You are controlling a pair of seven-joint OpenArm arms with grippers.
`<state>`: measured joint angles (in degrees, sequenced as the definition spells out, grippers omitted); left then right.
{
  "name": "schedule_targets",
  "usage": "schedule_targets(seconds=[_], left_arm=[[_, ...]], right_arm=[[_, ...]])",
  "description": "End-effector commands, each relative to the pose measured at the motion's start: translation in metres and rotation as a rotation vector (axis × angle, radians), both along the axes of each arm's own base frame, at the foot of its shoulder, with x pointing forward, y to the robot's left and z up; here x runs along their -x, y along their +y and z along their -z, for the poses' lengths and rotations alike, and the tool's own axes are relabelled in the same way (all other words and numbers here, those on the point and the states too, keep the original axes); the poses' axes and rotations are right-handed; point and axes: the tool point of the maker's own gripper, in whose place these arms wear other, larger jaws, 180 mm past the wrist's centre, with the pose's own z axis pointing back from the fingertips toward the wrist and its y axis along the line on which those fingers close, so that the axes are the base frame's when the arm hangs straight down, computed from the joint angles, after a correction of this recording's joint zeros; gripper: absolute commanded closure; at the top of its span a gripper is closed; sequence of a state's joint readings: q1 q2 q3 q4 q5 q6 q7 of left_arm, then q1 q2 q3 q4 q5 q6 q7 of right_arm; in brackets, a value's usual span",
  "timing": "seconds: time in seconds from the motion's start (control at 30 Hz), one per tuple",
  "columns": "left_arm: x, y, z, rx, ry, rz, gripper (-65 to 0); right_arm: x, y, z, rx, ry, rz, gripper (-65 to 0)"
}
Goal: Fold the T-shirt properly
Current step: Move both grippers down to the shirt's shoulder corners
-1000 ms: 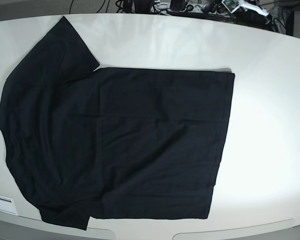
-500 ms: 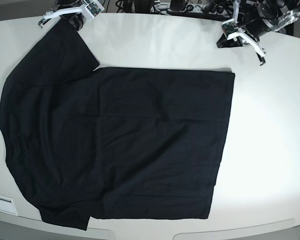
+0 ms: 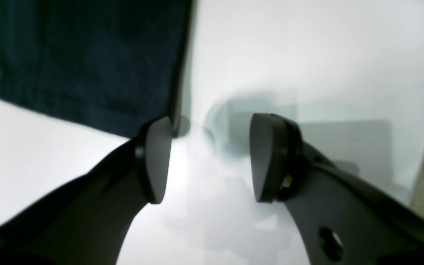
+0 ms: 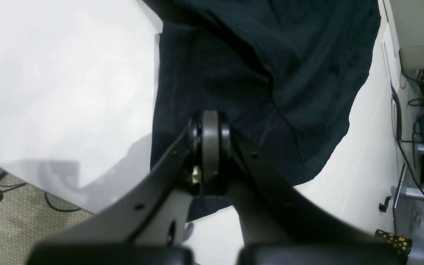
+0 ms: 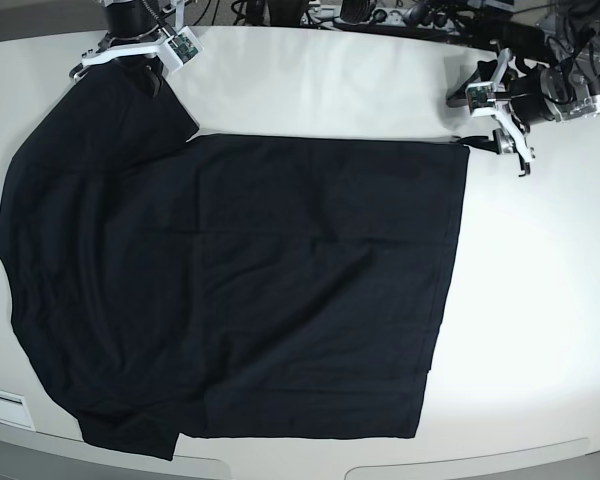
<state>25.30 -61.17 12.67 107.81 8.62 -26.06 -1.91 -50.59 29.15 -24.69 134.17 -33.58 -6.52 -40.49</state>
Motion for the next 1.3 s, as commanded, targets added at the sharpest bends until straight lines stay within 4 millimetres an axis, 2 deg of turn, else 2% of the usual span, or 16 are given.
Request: schedule_targets(seconds=[0.0, 0.2, 0.37, 0.43, 0.53, 0.63, 0.73, 0.8, 0.9, 0.97, 1.0, 1.17, 1.27], left_arm=[[-0.005, 0.005, 0.002, -0.048, -0.014, 0.03, -35.2], [-0.014, 0.005, 0.031, -0.146, -0.054, 0.122, -35.2], [-0.01, 0.004, 0.046, -0.19, -0.037, 0.189, -34.4], [-0.013, 0.001, 0.045, -0.184, -0.062, 0.185, -28.5], [-0.022, 0.001, 0.041, -0.181, -0.112, 0.159, -18.1], [-0.026, 0.001, 0.039, -0.176, -0.133, 0.149, 0.0], [-0.026, 0.002, 0.039, -0.182, -0.132, 0.145, 0.0], [-0.027, 0.003, 0.04, -0.188, -0.133, 0.142, 0.0], [-0.027, 0.003, 0.04, -0.188, -0.132, 0.142, 0.0], [-0.027, 0.003, 0.04, -0.188, -0.132, 0.142, 0.0], [-0.027, 0.003, 0.039, -0.187, -0.133, 0.142, 0.0], [-0.026, -0.002, 0.04, -0.167, -0.126, 0.132, 0.0], [-0.026, -0.004, 0.04, -0.154, -0.118, 0.121, 0.0]], right_arm=[[-0.002, 0.001, -0.007, -0.005, -0.027, -0.009, 0.0], [-0.002, 0.001, -0.007, -0.003, -0.025, -0.007, 0.0], [-0.003, 0.0, -0.007, 0.0, -0.027, -0.005, 0.0], [-0.005, -0.006, -0.008, 0.015, -0.036, 0.006, 0.0], [-0.012, -0.027, -0.012, 0.061, -0.058, 0.048, 0.0], [-0.017, -0.052, -0.011, 0.056, -0.033, 0.115, -0.7], [-0.023, -0.07, -0.012, 0.021, -0.017, 0.158, -4.2], [-0.029, -0.079, -0.016, -0.006, -0.029, 0.174, -9.1], [-0.035, -0.088, -0.022, -0.054, -0.041, 0.196, -26.9], [-0.033, -0.101, -0.009, -0.064, -0.01, 0.224, -36.3], [-0.032, -0.105, -0.002, -0.071, 0.011, 0.232, -37.5], [-0.024, -0.113, 0.041, -0.145, 0.148, 0.256, -37.6], [-0.022, -0.118, 0.056, -0.144, 0.194, 0.251, -37.6]])
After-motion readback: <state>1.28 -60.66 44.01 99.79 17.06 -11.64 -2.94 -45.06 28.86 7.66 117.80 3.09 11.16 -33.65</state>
